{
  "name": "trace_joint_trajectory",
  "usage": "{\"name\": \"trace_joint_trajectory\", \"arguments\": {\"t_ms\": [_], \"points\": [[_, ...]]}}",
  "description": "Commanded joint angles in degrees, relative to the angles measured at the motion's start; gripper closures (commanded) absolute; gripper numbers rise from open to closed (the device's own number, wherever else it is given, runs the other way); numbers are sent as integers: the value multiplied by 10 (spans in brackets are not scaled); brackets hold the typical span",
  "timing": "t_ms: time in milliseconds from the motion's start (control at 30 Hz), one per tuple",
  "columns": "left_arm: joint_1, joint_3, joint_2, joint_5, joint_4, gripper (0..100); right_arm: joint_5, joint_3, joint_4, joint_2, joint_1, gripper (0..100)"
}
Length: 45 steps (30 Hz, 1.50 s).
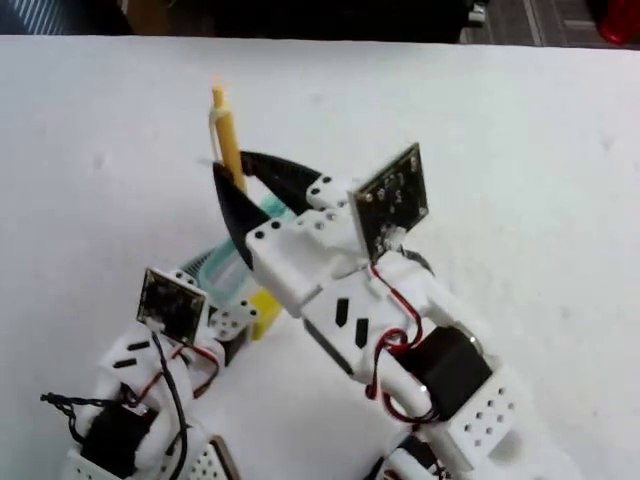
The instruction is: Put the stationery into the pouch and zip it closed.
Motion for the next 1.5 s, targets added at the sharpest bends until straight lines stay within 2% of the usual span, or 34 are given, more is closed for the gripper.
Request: {"name": "trace_joint_trajectory", "arguments": {"t_ms": [0, 200, 433, 933, 1167, 1467], "points": [[9, 2, 6, -4, -10, 729, -2, 1, 1, 1, -2, 981], [8, 2, 6, -4, -10, 729, -5, -1, 20, 0, -2, 978], [8, 2, 6, -4, -10, 729, -5, -1, 71, 0, -2, 842], [8, 2, 6, -4, -10, 729, 2, 0, 94, -104, -11, 858], [8, 2, 6, -4, -9, 729, 91, -2, 106, -151, -10, 858], [8, 2, 6, -4, -9, 729, 93, 0, 102, -166, 22, 858]]}}
